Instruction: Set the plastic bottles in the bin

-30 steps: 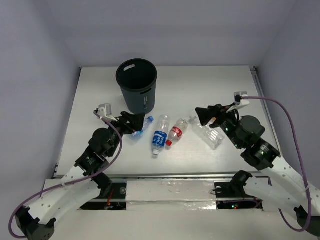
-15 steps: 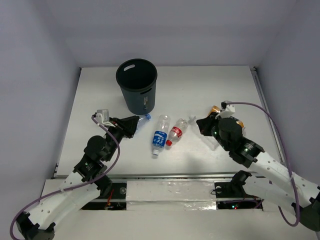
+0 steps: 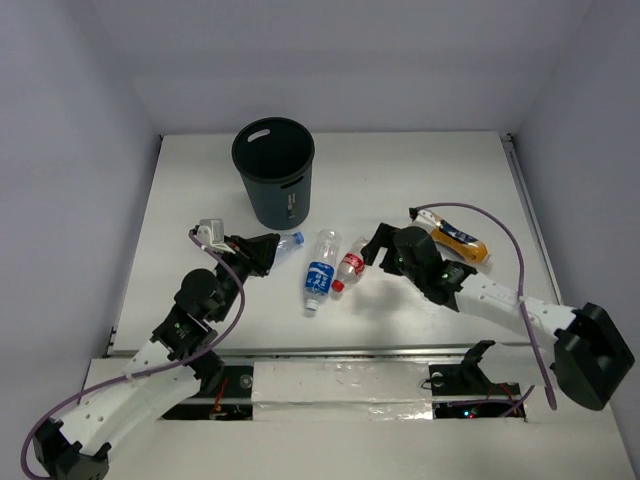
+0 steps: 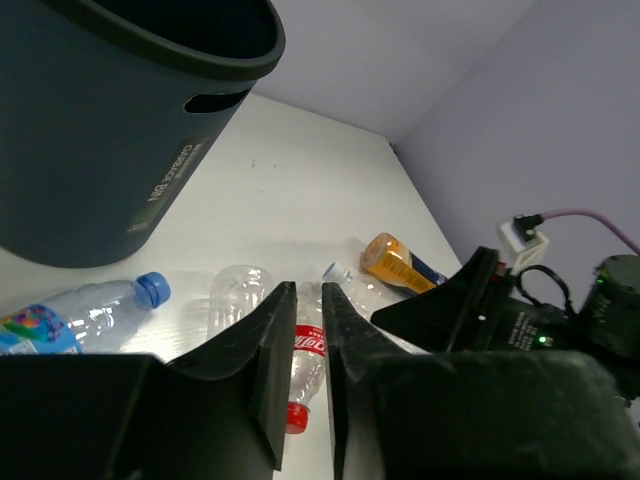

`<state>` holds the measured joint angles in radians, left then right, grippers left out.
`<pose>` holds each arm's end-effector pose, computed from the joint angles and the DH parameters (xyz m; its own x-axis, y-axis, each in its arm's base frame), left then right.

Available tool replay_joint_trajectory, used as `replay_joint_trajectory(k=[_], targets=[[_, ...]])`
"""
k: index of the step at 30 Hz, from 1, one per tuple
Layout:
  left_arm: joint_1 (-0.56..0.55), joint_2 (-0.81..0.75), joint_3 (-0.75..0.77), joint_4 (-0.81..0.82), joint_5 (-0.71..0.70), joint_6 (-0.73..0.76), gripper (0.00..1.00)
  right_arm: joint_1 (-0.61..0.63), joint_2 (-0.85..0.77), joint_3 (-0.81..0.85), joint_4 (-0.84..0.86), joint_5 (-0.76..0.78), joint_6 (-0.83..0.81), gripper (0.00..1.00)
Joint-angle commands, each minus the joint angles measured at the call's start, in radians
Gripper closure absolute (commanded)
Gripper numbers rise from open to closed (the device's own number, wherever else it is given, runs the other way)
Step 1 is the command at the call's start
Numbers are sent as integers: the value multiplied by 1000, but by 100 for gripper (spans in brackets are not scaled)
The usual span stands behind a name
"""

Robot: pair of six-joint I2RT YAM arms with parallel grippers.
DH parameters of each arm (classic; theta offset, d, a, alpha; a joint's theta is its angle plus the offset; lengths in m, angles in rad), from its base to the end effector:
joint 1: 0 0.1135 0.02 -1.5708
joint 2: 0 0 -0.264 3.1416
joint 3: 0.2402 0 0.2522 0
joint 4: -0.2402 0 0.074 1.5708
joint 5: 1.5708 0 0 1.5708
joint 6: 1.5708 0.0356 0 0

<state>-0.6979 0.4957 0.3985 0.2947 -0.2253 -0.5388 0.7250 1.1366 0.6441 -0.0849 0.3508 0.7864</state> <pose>0.1154 -0.0864 0.2963 -0.1062 -0.5637 -0.8192 0.4707 0.6971 -0.5407 0.1901 0.1521 0.2314 -0.5768 0.3770 -0.7247 0.0015 0.8876 0.4606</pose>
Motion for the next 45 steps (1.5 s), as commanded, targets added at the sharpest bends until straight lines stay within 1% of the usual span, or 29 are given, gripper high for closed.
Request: replay_joint_trajectory(k=[1,3,5,6,8,14,19,20,21,23,24,26,27,30,32,34,35,39,40,42,43,44,45], targets=[[8,-3,-9,46,-14,10,85,-15,87,22,149,-47,42,8],[8,4,-10,47,-16,11,81,-24,155,38,189,-59,56,8],[8,10,-7,47,-14,14,80,-33,195,49,211,-84,65,8],[8,17,-6,46,-13,14,79,-33,215,58,229,-84,70,4],[8,21,-7,49,-13,16,78,-45,267,69,240,-85,79,0],[8,32,-6,52,-14,19,77,-64,351,66,313,-65,109,1],[8,43,-7,54,-16,22,77,-73,422,69,353,-64,128,9],[8,44,-7,54,-16,22,77,-73,422,66,362,-64,129,9],[8,46,-7,54,-16,22,77,-82,440,65,375,-62,134,14],[8,49,-6,55,-17,23,77,-82,448,60,389,-62,143,19],[8,52,-6,55,-19,25,77,-82,451,54,398,-61,143,24],[8,55,-6,57,-19,25,77,-82,445,49,399,-49,143,31],[8,55,-6,55,-19,25,76,-82,437,37,398,-44,145,38],[8,58,-6,54,-22,26,76,-82,373,2,398,-16,140,54],[8,58,-6,55,-23,26,76,-82,297,-15,380,-3,119,57],[8,58,-6,57,-25,26,76,-82,235,-30,341,-3,102,58],[8,58,-6,57,-23,26,76,-82,168,-34,326,-4,85,58],[8,73,-6,61,-22,26,75,-82,-1,-11,284,-32,19,59],[8,76,-6,61,-23,28,75,-82,-27,11,269,-33,-1,60],[8,86,-3,61,-23,30,74,-82,-63,112,235,-33,-64,60],[8,87,-3,61,-25,30,74,-73,-61,199,231,-45,-111,60],[8,89,-3,60,-28,30,74,-73,-52,200,235,-50,-137,60],[8,87,-3,60,-29,30,74,-73,-38,286,244,-55,-160,60]])
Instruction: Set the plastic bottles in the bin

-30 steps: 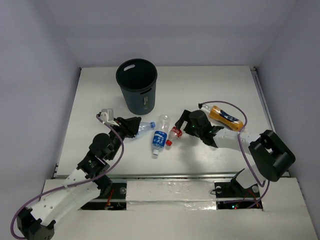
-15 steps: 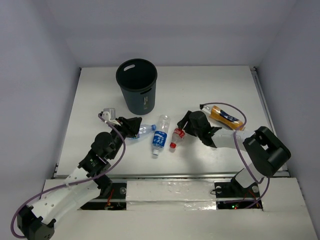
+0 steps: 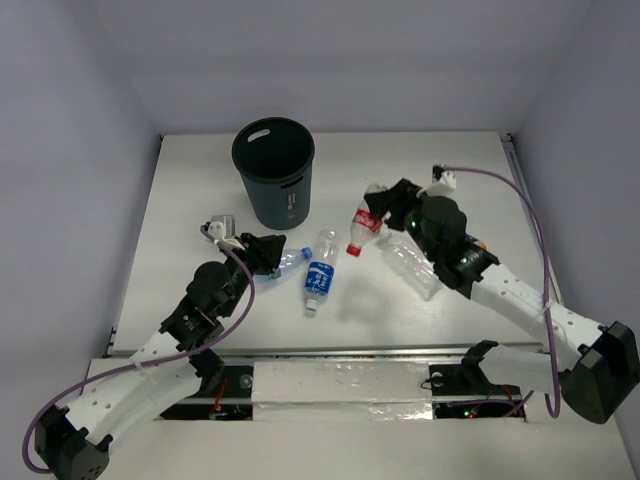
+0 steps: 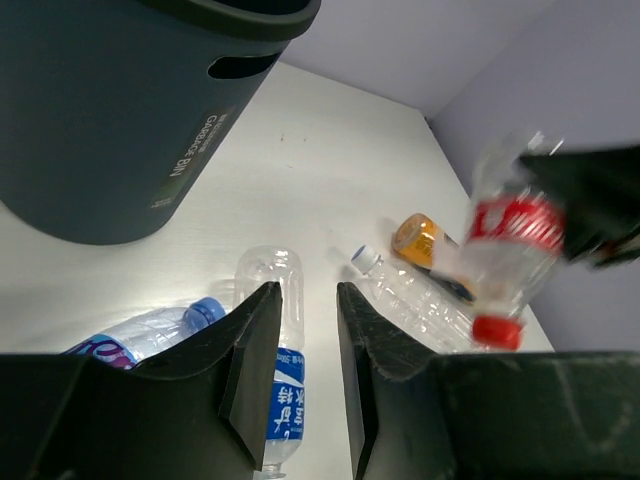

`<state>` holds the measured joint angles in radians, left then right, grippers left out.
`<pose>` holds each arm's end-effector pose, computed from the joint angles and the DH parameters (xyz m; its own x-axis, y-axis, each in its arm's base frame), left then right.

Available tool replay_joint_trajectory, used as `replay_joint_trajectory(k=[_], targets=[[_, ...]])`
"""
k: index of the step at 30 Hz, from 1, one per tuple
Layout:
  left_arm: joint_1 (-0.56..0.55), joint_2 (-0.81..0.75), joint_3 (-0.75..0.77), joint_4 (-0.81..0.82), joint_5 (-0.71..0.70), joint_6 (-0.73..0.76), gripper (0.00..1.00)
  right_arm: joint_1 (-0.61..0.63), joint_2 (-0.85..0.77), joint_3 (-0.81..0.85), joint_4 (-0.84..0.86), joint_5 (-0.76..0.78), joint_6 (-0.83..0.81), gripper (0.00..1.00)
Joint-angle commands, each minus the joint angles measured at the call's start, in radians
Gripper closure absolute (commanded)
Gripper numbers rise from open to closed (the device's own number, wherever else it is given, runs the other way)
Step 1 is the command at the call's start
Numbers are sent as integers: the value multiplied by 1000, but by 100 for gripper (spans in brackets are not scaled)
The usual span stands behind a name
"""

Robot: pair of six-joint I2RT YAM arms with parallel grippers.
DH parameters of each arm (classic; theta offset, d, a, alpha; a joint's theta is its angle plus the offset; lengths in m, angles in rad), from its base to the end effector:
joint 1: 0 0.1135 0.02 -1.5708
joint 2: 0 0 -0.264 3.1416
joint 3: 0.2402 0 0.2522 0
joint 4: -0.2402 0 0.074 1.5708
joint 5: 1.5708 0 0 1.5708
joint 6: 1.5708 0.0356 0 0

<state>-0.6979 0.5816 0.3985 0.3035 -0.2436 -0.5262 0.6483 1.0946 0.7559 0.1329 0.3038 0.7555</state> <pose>0.1273 -0.0956 0.2860 -0.1415 -0.5175 -0.8439 0.4269 0.7373 -0.5237 0.2102 0.1459 0.3013 -0.3536 0.5529 -0.7545 -0.1378 0.7670 0.6267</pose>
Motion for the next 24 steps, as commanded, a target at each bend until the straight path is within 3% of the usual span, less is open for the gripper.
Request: replay_joint_trajectory(k=[1,12,18,24], targets=[[8,0,-4,51,-17,18,74,4,52,224,31,-11,-149,60],[8,-40,-26,28,-126,23,74,56,559,917,62,-12,-381,59],[8,-16,-18,29,-112,31,74,74,868,1319,-33,14,-508,58],[8,12,-15,42,-86,41,70,115,1037,1516,-58,43,-629,54]])
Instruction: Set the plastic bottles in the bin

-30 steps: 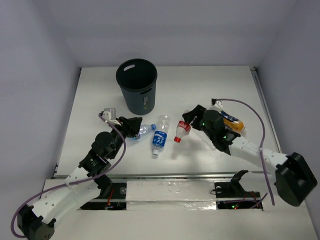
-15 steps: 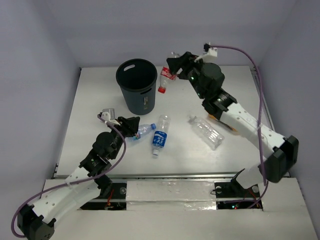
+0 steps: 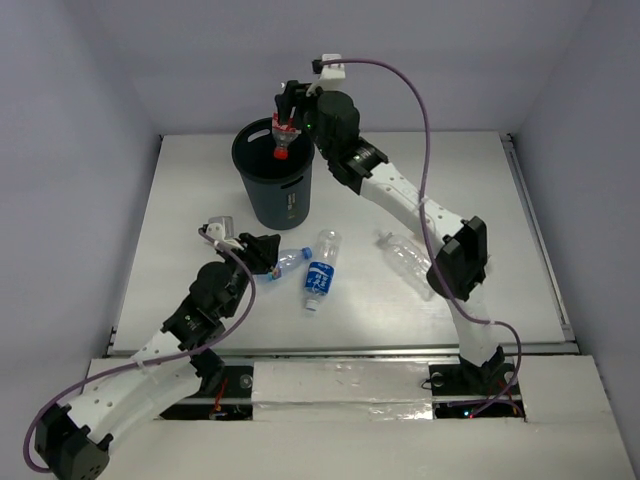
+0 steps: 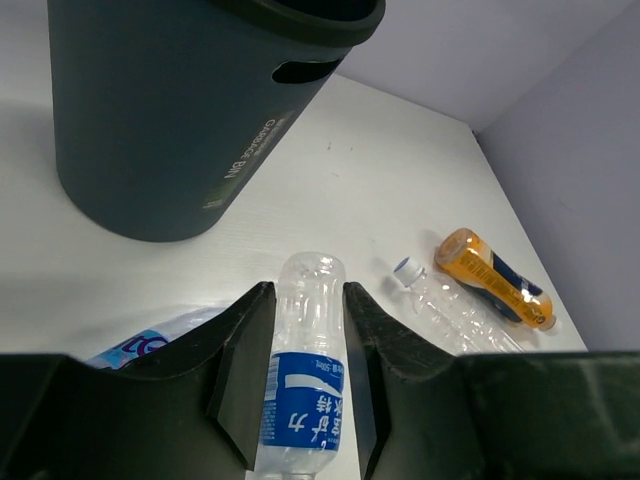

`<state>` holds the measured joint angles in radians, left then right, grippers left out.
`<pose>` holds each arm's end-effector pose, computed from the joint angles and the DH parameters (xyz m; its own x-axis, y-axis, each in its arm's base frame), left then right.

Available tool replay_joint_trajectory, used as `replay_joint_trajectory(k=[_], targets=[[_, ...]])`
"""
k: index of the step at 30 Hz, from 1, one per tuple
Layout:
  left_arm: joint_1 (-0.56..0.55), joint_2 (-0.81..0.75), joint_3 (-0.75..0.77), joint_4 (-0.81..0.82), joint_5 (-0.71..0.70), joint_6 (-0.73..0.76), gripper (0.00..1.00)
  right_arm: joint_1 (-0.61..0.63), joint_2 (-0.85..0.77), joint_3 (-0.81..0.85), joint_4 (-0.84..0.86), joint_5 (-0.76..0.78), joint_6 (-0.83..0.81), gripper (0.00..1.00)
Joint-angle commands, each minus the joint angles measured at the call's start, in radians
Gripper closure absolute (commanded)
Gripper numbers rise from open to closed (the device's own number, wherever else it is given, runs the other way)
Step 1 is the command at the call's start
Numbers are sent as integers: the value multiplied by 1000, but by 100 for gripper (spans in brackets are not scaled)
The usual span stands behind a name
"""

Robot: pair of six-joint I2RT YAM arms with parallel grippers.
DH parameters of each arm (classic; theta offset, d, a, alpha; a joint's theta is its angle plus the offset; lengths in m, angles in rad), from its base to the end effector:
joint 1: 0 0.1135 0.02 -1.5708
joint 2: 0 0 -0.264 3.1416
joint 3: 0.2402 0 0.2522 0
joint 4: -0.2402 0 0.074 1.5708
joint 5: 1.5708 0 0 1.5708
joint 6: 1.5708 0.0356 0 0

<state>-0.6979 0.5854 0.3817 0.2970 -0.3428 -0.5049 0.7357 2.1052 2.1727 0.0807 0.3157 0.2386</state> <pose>0.1296 -0.0930 0.2786 -0.1062 -0.5055 -0.8563 0.3398 0.7908 -0.5090 0.3792 0.3283 0.4330 0.0094 0.3116 -0.9502 -0.4245 0.8616 0.2783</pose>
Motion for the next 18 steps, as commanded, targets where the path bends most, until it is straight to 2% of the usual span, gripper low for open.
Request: replay_joint_trajectory(k=[1,2,4,12,17,18], targets=[[8,16,2,54,21,22,69,28,50,130,-19,29,-119,50],[8,21,3,57,28,25,68,28,53,130,-19,19,-125,47],[8,40,3,73,42,35,66,39,46,93,10,8,-140,36],[8,131,3,129,94,49,64,57,-34,15,33,-14,-174,11],[-14,250,25,188,131,83,53,57,-134,-72,37,8,-180,10],[-41,275,52,183,127,94,52,57,-160,-132,37,25,-168,13]])
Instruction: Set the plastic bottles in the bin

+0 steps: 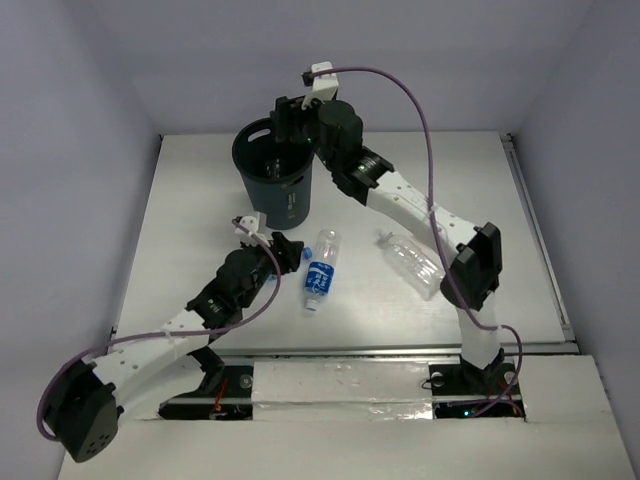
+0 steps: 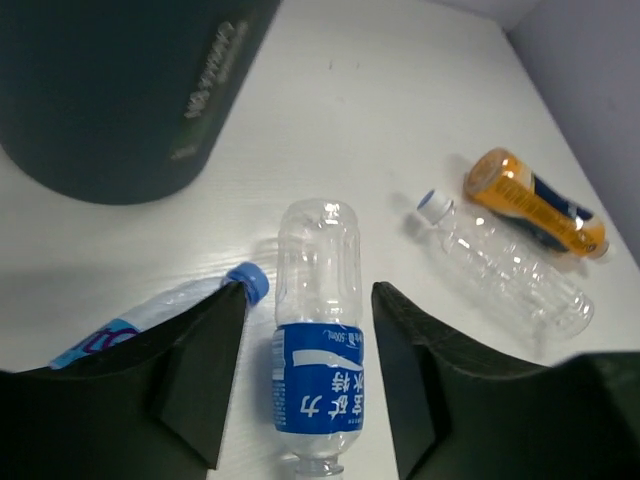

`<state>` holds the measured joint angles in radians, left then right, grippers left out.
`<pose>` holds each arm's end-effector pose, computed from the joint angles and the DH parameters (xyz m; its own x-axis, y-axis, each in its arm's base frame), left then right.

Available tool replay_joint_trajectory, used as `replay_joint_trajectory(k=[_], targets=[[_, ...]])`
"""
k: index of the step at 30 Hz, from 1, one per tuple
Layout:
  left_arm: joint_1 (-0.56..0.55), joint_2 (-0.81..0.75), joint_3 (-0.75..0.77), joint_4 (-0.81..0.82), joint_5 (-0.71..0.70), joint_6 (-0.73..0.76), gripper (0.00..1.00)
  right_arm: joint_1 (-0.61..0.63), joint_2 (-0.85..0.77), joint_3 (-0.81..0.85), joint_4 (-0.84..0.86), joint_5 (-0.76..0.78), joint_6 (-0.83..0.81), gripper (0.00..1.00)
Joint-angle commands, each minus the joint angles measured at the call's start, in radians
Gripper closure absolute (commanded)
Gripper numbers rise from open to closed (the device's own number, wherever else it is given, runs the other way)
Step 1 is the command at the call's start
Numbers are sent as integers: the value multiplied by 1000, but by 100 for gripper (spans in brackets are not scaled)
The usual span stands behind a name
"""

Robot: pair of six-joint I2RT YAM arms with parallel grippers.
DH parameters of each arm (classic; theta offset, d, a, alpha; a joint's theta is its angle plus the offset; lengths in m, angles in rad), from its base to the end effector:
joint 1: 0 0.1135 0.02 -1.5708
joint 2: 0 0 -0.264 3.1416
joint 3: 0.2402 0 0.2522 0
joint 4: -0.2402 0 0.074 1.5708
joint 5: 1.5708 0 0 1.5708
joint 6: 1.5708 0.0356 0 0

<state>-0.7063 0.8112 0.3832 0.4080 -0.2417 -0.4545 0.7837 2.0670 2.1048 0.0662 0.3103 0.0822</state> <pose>0.1535 -0.1198 0.2557 -0.2104 -0.3808 -0.9004 0.3959 0.8089 -0.4346 0.3587 0.3421 0.4261 0.0358 0.1460 -0.9886 -0.4616 0.8798 0.1133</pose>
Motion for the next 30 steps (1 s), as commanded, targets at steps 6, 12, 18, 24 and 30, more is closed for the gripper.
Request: replay_joint_trajectory(k=[6,12,18,24,30], targets=[[-142,270,207,6,-86,83,34,9,-476,-507,176,41,109,76],[-151,526,397,-144,-87,96,10,9,-785,-935,188,102,253,85],[-151,692,511,-211,-139,111,8,-11,-988,-1181,149,121,321,22],[-151,804,592,-250,-179,122,8,-31,-1113,-1250,132,104,329,13],[-151,904,657,-261,-189,131,8,-31,-1117,-1260,147,81,332,14]])
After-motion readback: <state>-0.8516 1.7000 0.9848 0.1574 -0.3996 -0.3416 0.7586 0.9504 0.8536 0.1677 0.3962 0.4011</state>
